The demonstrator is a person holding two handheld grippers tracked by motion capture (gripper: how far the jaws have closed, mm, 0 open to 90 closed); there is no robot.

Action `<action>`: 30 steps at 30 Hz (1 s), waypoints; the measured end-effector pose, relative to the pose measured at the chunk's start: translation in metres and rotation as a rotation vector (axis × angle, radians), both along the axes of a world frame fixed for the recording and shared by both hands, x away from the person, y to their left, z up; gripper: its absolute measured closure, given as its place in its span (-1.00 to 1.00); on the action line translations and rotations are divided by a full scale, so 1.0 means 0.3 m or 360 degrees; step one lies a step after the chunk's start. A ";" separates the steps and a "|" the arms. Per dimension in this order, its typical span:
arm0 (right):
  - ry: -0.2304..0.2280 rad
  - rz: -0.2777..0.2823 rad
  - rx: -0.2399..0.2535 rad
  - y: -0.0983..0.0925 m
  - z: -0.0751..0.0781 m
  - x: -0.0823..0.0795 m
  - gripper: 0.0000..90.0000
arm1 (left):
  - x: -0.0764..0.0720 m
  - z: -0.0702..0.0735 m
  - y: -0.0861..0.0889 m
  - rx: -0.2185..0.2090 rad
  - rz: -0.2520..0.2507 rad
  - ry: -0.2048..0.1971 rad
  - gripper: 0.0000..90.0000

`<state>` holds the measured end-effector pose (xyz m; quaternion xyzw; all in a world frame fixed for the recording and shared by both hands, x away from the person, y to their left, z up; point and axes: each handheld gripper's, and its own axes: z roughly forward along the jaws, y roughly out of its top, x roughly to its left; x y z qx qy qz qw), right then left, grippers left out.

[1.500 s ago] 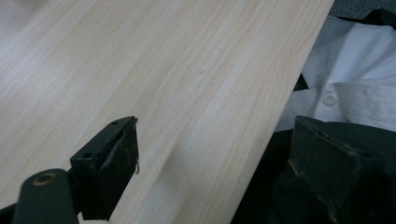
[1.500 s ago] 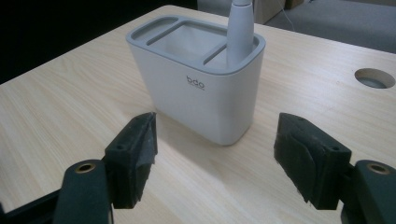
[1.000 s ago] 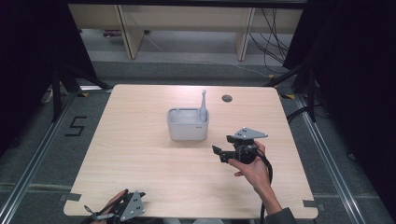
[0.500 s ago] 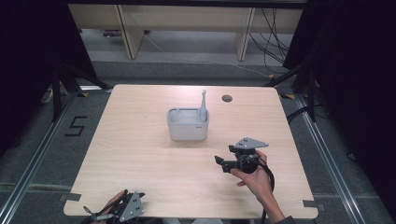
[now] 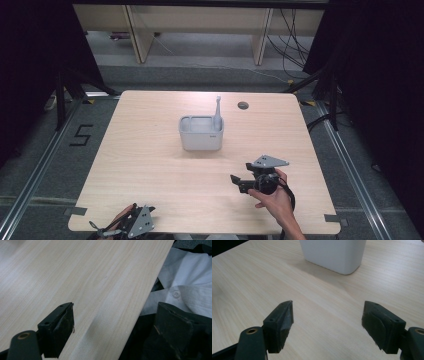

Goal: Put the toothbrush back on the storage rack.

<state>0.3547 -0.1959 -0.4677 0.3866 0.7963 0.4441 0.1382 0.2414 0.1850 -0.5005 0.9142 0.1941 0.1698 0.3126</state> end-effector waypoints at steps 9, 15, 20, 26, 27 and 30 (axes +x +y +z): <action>0.0044 -0.0004 0.0008 0.007 -0.021 -0.036 -0.45 | -0.002 -0.001 0.000 -0.0009 0.0006 -0.0001 -0.66; 0.0082 -0.0003 -0.0006 0.005 -0.033 -0.061 -0.48 | -0.003 -0.001 0.000 -0.0008 0.0006 -0.0003 -0.66; 0.0086 0.0002 0.0000 -0.003 -0.044 -0.074 -0.49 | -0.003 -0.001 0.000 -0.0012 0.0010 -0.0003 -0.66; 0.0134 0.0001 -0.0006 -0.016 -0.049 -0.098 -0.51 | -0.003 -0.001 0.001 -0.0011 0.0011 -0.0004 -0.66; 0.0130 -0.0006 0.0008 -0.017 -0.052 -0.103 -0.51 | -0.004 -0.001 0.001 -0.0013 0.0011 -0.0004 -0.66; 0.0124 0.0002 -0.0033 -0.032 -0.059 -0.118 -0.52 | -0.003 -0.001 0.001 -0.0011 0.0011 -0.0004 -0.66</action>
